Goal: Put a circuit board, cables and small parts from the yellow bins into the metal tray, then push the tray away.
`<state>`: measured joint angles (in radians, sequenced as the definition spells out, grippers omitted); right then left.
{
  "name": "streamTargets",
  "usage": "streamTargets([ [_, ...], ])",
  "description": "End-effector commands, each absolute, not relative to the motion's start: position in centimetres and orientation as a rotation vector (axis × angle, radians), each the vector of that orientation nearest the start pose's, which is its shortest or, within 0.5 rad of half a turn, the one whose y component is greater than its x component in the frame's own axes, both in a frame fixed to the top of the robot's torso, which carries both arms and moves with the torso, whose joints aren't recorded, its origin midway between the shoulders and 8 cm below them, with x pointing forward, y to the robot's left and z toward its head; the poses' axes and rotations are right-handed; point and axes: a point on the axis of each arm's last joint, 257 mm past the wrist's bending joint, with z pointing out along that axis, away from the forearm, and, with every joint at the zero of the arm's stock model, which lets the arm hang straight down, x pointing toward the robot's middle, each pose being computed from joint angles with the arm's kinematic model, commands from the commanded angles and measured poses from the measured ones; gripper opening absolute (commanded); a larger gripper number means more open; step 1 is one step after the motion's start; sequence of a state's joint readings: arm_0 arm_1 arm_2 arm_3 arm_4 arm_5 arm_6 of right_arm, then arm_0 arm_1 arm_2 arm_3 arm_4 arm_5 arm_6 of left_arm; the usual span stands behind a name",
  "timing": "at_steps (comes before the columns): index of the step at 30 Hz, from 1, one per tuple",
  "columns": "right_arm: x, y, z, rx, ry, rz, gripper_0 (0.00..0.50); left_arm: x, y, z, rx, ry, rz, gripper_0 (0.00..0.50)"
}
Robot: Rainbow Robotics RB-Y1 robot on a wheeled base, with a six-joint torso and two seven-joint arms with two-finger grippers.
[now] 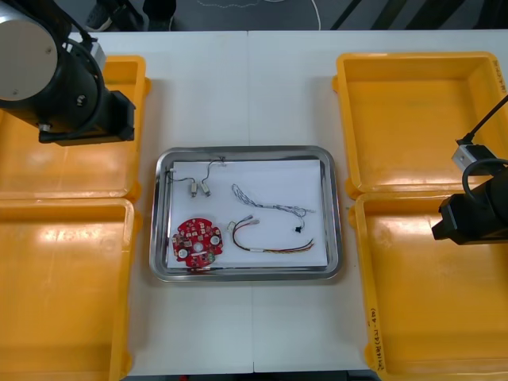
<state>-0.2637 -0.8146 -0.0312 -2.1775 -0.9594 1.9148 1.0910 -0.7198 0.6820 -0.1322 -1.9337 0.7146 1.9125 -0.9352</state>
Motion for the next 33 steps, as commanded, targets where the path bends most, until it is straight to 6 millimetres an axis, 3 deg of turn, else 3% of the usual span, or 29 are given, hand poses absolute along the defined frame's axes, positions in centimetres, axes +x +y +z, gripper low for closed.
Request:
streamTargets([
  [1,36.1,-28.9,-19.1,-0.054,2.813,0.143,0.500,48.5,28.7,-7.9,-0.042,2.590,0.042,0.500],
  [17,35.8,-28.3,-19.0,-0.090,2.820,0.163,0.500,45.7,38.1,-9.7,-0.055,2.679,0.110,0.500],
  [23,35.8,-27.8,-18.7,-0.133,2.821,0.172,0.500,44.2,39.8,-11.2,-0.018,2.701,0.130,0.500],
  [33,36.0,-25.7,-18.6,-0.256,2.822,0.166,0.500,41.9,40.4,-13.1,0.008,2.727,0.122,0.500],
])
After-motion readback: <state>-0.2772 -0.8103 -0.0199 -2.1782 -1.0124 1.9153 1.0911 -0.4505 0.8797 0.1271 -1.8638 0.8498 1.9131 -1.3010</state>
